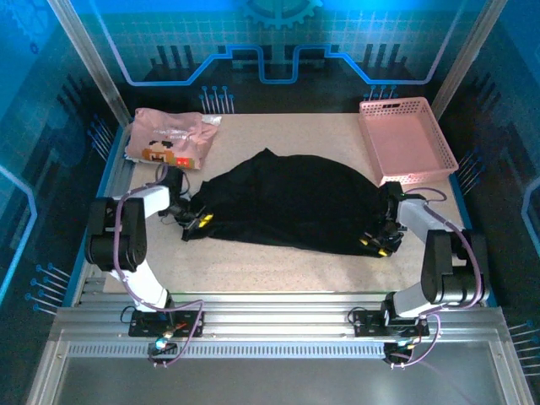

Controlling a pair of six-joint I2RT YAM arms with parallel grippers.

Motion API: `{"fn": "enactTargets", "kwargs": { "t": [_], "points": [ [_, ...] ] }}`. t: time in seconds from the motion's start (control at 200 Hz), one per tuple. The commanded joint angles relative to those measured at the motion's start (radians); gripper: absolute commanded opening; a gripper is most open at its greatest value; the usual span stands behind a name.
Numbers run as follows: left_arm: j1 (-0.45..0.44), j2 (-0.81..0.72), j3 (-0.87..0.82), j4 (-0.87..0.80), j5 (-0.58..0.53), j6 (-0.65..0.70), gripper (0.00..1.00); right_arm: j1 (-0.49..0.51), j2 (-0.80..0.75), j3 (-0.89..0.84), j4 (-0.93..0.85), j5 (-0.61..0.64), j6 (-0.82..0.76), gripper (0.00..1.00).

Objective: Fold and stack the t-shirts

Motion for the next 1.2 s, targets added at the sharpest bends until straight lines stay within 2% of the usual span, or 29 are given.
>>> {"fn": "enactTargets", "kwargs": {
  "t": [0.0,0.24,0.4,0.58,0.705,0.785,0.875,0.97,1.196],
  "points": [
    [0.054,-0.017,-0.049,-0.041,-0.125,0.018,0.16,-0.005,0.047,0.007,-0.051,0.081,0.049,0.44],
    [0.147,-0.098,-0.145,-0.115,-0.164,0.073,0.19,-0.003,0.009,-0.022,-0.104,0.089,0.091,0.37],
    [0.176,-0.146,-0.183,-0.129,-0.136,0.109,0.21,0.004,-0.032,-0.066,-0.14,0.077,0.113,0.33],
    [0.168,-0.173,-0.196,-0.08,-0.022,0.112,0.28,0.003,-0.146,-0.108,-0.155,0.065,0.143,0.4],
    [0.132,-0.187,-0.181,-0.061,0.033,0.109,0.33,0.0,-0.208,-0.05,-0.215,0.077,0.138,0.51],
    [0.109,-0.2,-0.173,-0.041,0.087,0.091,0.37,-0.003,-0.274,-0.001,-0.229,0.087,0.129,0.51],
    [0.082,-0.221,-0.16,-0.038,0.106,0.071,0.38,-0.019,-0.329,0.033,-0.152,0.023,0.088,0.51],
    [0.073,-0.243,-0.14,-0.049,0.116,0.06,0.4,-0.04,-0.309,0.068,-0.08,-0.024,0.032,0.51],
    [0.075,-0.246,-0.069,-0.085,0.082,0.085,0.44,-0.078,-0.139,0.078,0.051,-0.121,-0.041,0.45]
  ]
}}
